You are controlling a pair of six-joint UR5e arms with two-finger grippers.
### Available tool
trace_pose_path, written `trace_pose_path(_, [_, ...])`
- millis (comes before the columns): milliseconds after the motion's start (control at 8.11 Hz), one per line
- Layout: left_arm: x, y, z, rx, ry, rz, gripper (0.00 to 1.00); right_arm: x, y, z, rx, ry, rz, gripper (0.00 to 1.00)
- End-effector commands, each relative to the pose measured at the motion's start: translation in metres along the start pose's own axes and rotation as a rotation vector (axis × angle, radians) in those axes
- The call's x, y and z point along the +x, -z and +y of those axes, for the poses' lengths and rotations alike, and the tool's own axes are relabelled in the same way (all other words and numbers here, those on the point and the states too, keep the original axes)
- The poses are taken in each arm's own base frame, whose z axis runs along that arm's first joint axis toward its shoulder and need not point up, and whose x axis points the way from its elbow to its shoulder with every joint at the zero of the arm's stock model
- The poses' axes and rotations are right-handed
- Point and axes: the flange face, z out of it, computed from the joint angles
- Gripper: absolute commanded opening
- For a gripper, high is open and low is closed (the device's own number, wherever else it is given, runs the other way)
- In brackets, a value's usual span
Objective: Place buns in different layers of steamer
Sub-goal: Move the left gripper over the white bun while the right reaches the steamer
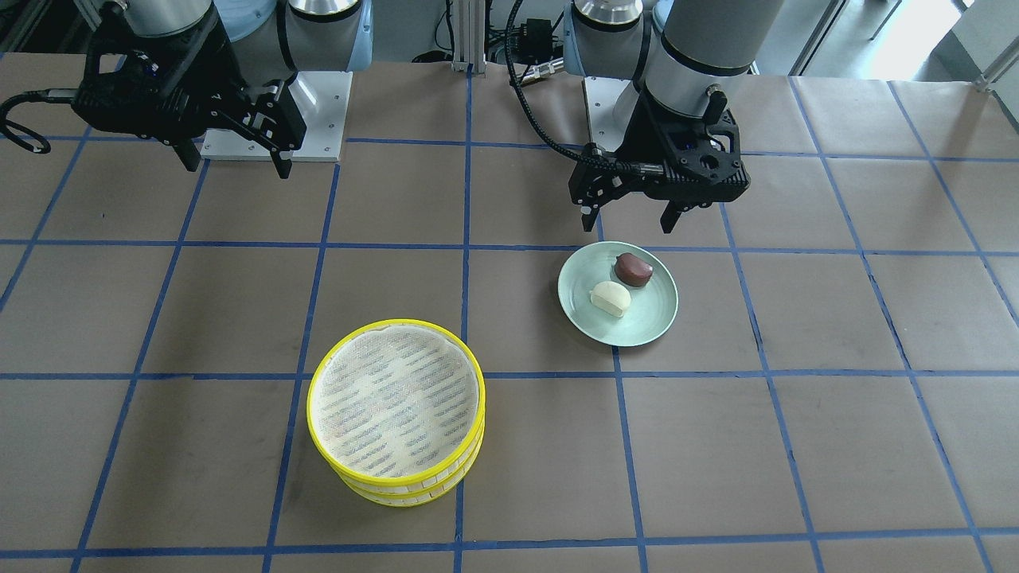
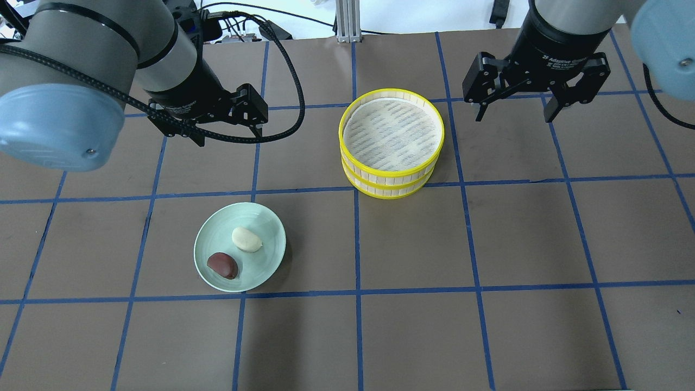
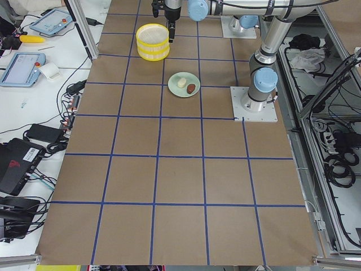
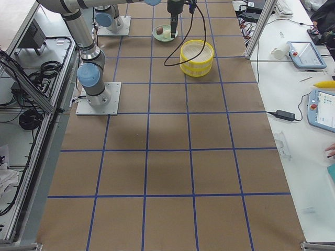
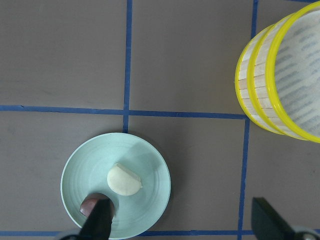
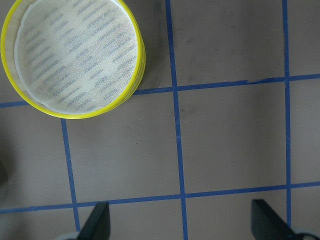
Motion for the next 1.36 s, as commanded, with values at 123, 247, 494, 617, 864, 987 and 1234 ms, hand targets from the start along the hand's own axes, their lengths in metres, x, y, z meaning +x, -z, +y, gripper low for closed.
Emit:
trace_pose_path(123, [-0.008, -0.004, -0.001, -0.008, 0.006, -0.049, 1.0, -0.022, -0.001, 0.009, 0.005, 0.055, 0.009, 1.0])
trace_pose_path(247, [-0.017, -0.008, 0.001, -0.057, 0.026, -0.061, 1.0, -0.023, -0.009, 0.01, -0.001, 0.055, 0.011, 1.0])
trace_pose_path(494, [-0.034, -0.037, -0.014, -0.119, 0.064, -0.072, 1.0, -0.022, -0.015, 0.005, -0.009, 0.055, -0.003, 1.0])
trace_pose_path(617, [-0.041, -0.066, -0.027, -0.157, 0.098, -0.075, 1.0, -0.023, -0.014, -0.004, 0.036, 0.061, -0.006, 1.0])
trace_pose_path(864, [-0.057, -0.113, -0.036, -0.226, 0.265, -0.102, 1.0, -0.027, -0.035, -0.03, 0.055, 0.095, -0.009, 1.0])
trace_pose_path(987, [-0.06, -0.134, -0.024, -0.277, 0.31, -0.119, 1.0, -0.03, -0.061, -0.045, 0.011, 0.09, -0.006, 1.0])
trace_pose_path(1234, [-0.073, -0.174, -0.02, -0.352, 0.483, -0.161, 1.0, -0.036, -0.114, -0.088, 0.026, 0.083, -0.009, 1.0])
